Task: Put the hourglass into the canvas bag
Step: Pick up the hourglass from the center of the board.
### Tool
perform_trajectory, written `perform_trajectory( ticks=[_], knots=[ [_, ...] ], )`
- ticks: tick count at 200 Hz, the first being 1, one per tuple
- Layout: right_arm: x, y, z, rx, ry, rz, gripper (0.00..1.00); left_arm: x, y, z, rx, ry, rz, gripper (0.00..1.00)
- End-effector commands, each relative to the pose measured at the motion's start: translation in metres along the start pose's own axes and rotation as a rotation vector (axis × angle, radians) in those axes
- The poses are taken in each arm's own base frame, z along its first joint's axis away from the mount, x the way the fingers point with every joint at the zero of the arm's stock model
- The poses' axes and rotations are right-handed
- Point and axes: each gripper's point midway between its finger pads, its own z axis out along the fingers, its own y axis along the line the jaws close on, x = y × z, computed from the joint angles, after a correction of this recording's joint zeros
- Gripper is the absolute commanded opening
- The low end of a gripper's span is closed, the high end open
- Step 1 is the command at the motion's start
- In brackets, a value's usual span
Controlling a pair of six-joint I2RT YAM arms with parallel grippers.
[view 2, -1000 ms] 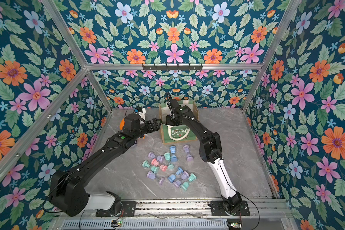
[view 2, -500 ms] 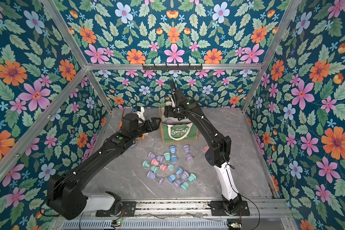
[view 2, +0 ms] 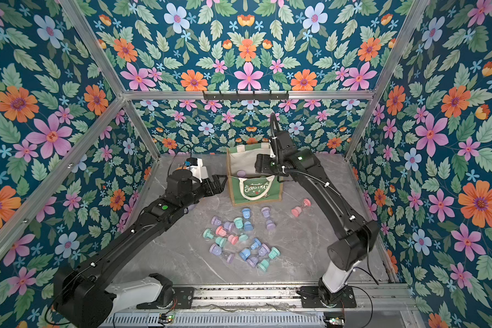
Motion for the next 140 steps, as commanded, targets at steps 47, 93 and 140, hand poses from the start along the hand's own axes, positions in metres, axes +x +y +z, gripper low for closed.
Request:
perform_trajectory(
  ticks=[47, 93, 140],
  knots=[
    [0.065, -0.115, -0.017, 0.159, -0.019, 0.309, 0.86, 0.038, -0.031, -0.011, 0.028, 0.043, 0.092, 1.0],
    [0.128, -0.168, 0.012, 0.272, 0.032, 0.431, 0.86, 0.08, -0.052, -0.002, 0.063, 0.103, 0.118, 1.0],
    [0.161, -0.19, 0.053, 0.341, 0.11, 0.476, 0.85, 0.108, -0.072, 0.01, 0.109, 0.139, 0.129, 1.0]
  ],
)
